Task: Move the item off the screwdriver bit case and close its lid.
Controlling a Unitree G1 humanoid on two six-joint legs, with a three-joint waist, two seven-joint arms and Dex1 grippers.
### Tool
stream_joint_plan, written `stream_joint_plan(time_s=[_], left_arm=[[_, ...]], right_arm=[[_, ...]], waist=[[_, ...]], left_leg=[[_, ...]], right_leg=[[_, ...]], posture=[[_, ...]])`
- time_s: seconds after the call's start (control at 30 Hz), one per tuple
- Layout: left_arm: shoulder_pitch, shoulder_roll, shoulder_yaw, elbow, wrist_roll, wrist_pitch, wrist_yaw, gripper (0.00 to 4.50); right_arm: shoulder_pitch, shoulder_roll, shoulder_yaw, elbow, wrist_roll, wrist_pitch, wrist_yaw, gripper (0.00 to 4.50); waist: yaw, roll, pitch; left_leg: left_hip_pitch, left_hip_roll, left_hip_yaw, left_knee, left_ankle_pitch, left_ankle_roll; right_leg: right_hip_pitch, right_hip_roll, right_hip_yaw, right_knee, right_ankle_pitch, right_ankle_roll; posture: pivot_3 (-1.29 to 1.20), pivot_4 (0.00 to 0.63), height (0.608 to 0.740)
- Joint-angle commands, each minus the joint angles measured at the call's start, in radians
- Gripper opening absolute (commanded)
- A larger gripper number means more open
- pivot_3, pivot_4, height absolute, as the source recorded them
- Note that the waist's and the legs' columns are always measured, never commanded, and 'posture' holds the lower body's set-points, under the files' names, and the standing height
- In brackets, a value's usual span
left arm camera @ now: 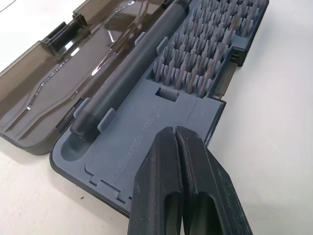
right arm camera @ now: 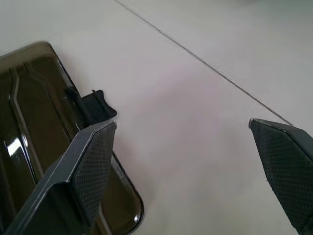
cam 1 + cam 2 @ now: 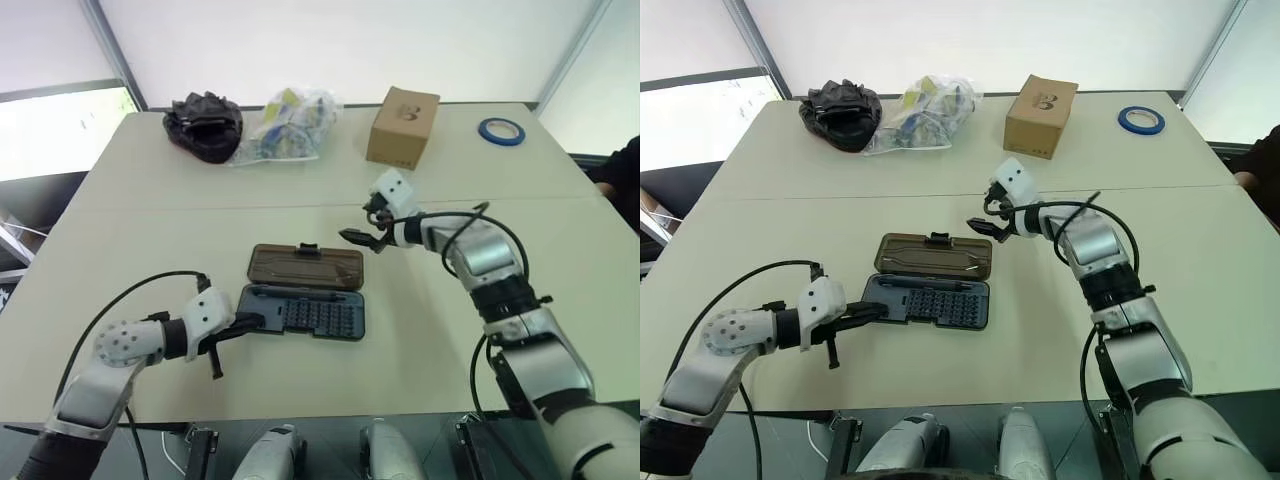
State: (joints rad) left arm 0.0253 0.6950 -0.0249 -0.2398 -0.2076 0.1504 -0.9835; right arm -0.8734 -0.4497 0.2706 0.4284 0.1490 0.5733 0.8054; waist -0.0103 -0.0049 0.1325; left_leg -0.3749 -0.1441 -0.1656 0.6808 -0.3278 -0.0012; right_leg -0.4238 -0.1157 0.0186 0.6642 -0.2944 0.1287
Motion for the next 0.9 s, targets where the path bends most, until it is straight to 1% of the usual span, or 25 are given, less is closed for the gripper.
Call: stream_joint_plan(time_s=[0.03,0.17,0.27,0.3,0.37,0.5,0.6,0.63,0.7,0.77,0.83,0.9], left_arm=[[0.035,-0.010,-0.033,0.003,0.019,0.063,0.038,0.07],[0.058,-0.025,-0.028,-0.020,0.010,0.086,0.071,0.07],[0.075,-0.036,-0.034,-0.018,0.015,0.075,0.085,0.07],[0.078,-0.039,-0.036,-0.016,0.016,0.071,0.089,0.02],[0.081,-0.044,-0.039,-0.012,0.018,0.067,0.096,0.00],[0.082,-0.050,-0.037,0.025,0.026,0.035,0.104,0.00],[0.082,-0.053,-0.038,0.052,0.030,0.010,0.107,0.00],[0.082,-0.054,-0.038,0.058,0.030,0.005,0.109,0.00],[0.080,-0.058,-0.040,0.072,0.032,-0.004,0.114,0.00],[0.078,-0.064,-0.042,0.084,0.034,-0.012,0.118,0.00],[0.077,-0.067,-0.045,0.086,0.033,-0.012,0.122,0.00],[0.077,-0.070,-0.049,0.082,0.031,-0.008,0.126,0.00]], right_arm=[[-0.009,-0.025,0.043,0.023,-0.030,-0.011,0.111,4.50],[-0.001,-0.036,0.074,0.047,-0.059,-0.024,0.183,4.50],[-0.014,-0.006,0.081,0.136,-0.084,-0.047,0.190,4.50],[-0.024,0.008,0.082,0.180,-0.097,-0.061,0.185,4.25],[-0.041,0.028,0.080,0.251,-0.116,-0.088,0.180,3.64],[-0.081,0.070,0.079,0.394,-0.149,-0.151,0.191,1.63],[-0.107,0.101,0.104,0.487,-0.189,-0.207,0.222,0.18],[-0.109,0.107,0.116,0.506,-0.207,-0.227,0.233,0.08],[-0.107,0.115,0.139,0.535,-0.241,-0.273,0.249,0.08],[-0.101,0.116,0.159,0.551,-0.279,-0.329,0.257,0.08],[-0.100,0.114,0.166,0.558,-0.307,-0.382,0.243,0.08],[-0.104,0.108,0.162,0.554,-0.328,-0.440,0.214,0.08]], waist=[[-0.001,0.000,0.000],[-0.005,0.000,0.000],[-0.007,0.001,-0.001],[-0.007,0.002,-0.002],[-0.007,0.004,-0.003],[-0.007,0.007,-0.007],[-0.009,0.008,-0.011],[-0.009,0.008,-0.011],[-0.008,0.011,-0.015],[-0.008,0.015,-0.021],[-0.008,0.018,-0.024],[-0.010,0.019,-0.026]], left_leg=[[0.000,0.000,0.000,0.000,0.000,0.000],[0.000,0.000,0.000,0.000,0.000,0.000],[0.000,0.000,0.000,0.000,0.000,0.000],[0.000,0.000,0.001,0.000,0.000,0.000],[0.002,0.000,0.000,0.000,0.000,0.000],[0.003,0.000,0.000,0.000,0.000,0.000],[0.006,0.000,0.000,-0.001,0.000,0.000],[0.010,0.000,0.001,-0.002,0.000,0.000],[0.022,0.002,0.000,-0.007,0.000,0.000],[0.028,0.002,0.001,-0.015,0.000,0.000],[0.034,0.003,0.001,-0.019,0.000,0.000],[0.036,0.004,0.001,-0.020,-0.001,0.000]], right_leg=[[0.000,0.000,0.000,0.000,0.000,0.000],[-0.001,0.000,0.000,0.000,0.000,0.000],[0.000,0.000,0.000,0.000,0.000,0.000],[0.000,0.000,0.000,0.000,0.000,0.000],[0.002,0.000,0.000,0.000,0.000,0.000],[0.003,0.000,0.000,0.000,0.000,0.000],[0.005,0.000,0.000,0.000,0.000,0.000],[0.009,0.001,0.000,-0.001,0.000,0.000],[0.019,0.002,0.000,-0.005,0.000,0.000],[0.021,0.002,0.002,-0.011,0.000,0.000],[0.025,0.002,0.002,-0.011,0.000,0.000],[0.028,0.003,0.002,-0.014,0.000,0.000]], posture=[[0.00,0.150,0.740],[0.00,0.150,0.740],[0.00,0.150,0.740],[0.00,0.150,0.740],[0.00,0.150,0.740],[0.00,0.150,0.740],[0.00,0.150,0.740],[0.00,0.150,0.740],[0.00,0.150,0.740],[0.00,0.150,0.740],[0.00,0.150,0.740],[0.00,0.150,0.740]])
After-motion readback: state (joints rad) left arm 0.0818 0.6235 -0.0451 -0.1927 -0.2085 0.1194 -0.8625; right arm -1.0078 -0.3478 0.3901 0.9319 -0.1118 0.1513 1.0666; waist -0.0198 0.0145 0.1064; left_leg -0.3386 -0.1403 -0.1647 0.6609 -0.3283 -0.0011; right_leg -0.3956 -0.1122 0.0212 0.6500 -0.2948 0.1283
